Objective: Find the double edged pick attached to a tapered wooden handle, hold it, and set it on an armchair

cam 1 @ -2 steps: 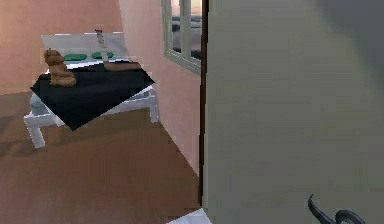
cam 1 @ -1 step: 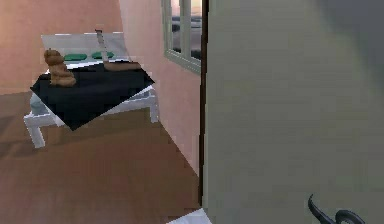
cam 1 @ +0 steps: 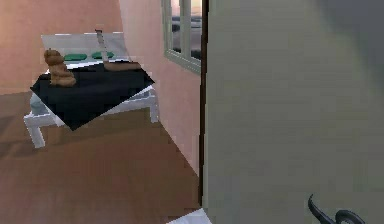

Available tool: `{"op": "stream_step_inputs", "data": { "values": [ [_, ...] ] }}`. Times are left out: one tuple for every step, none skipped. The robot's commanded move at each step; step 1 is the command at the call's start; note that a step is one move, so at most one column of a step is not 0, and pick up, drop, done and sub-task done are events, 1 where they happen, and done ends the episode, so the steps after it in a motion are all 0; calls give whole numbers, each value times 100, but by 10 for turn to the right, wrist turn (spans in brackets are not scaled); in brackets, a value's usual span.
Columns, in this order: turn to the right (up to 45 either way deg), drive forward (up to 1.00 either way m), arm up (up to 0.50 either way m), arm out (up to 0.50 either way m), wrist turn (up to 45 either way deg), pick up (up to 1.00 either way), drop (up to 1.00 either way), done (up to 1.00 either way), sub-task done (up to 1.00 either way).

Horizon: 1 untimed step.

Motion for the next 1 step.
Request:
{"op": "stream_step_inputs", "data": {
  "values": [
    [0, 0, 10, 0, 0, 0, 0, 0, 0]
  ]
}}
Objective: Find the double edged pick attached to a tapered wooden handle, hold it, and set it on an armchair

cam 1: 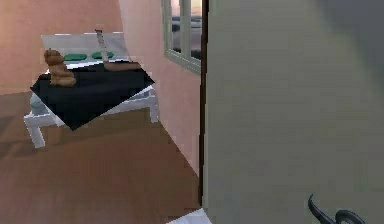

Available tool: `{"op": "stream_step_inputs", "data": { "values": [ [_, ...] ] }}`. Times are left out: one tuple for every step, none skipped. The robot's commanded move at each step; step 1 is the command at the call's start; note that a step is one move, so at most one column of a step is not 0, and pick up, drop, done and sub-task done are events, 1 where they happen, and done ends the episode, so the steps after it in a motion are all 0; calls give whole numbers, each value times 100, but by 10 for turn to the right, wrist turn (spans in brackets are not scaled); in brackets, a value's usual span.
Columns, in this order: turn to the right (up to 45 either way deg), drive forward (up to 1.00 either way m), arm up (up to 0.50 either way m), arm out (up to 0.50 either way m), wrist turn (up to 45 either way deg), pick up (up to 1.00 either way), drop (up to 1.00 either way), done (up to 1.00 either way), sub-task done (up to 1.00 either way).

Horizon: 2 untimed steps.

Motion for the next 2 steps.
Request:
{"op": "stream_step_inputs", "data": {
  "values": [
    [0, 0, 50, 0, 0, 0, 0, 0, 0],
    [0, 0, 48, 0, 0, 0, 0, 0, 0]
  ]
}}
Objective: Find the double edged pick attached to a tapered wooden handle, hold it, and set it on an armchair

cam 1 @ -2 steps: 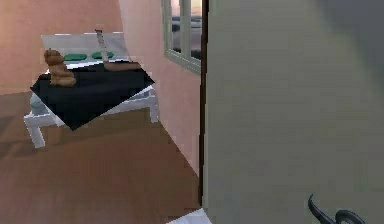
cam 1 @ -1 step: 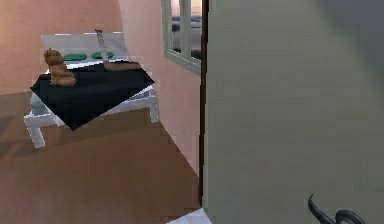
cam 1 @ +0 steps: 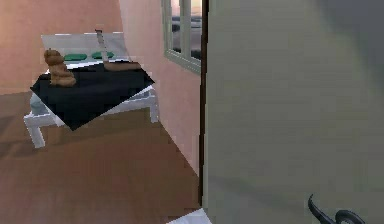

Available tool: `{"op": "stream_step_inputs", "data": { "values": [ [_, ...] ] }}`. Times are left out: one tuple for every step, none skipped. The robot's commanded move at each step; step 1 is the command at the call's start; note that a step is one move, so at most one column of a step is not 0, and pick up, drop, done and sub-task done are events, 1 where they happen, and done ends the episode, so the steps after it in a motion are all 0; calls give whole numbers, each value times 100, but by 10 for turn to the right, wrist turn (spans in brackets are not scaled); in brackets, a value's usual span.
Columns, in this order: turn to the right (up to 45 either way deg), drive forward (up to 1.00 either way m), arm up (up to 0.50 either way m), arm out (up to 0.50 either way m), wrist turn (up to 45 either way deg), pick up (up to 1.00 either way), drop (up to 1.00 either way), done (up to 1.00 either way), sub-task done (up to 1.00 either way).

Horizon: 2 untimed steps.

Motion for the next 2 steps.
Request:
{"op": "stream_step_inputs", "data": {
  "values": [
    [0, 0, 0, 0, -450, 0, 0, 0, 0],
    [0, 0, 0, 0, -450, 0, 0, 0, 0]
  ]
}}
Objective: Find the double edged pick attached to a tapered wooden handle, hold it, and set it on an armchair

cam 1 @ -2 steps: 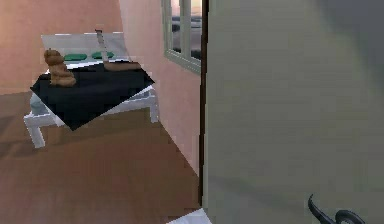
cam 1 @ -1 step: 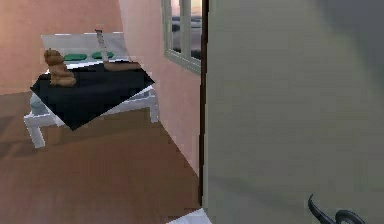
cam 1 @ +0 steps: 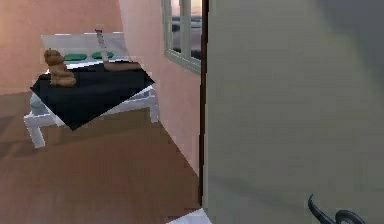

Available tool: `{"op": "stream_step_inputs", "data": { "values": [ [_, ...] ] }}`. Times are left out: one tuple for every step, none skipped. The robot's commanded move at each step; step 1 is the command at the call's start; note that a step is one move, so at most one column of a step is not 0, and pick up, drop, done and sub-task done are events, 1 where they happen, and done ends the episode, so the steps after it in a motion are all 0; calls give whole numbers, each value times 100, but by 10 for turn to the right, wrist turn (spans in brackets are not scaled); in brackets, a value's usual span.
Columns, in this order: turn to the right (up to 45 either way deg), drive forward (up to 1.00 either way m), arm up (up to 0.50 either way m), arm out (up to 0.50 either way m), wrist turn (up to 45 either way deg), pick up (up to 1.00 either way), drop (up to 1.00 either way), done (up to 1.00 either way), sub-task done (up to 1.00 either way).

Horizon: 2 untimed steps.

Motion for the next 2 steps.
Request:
{"op": "stream_step_inputs", "data": {
  "values": [
    [450, 0, 0, 0, 0, 0, 0, 0, 0],
    [450, 0, 0, 0, 0, 0, 0, 0, 0]
  ]
}}
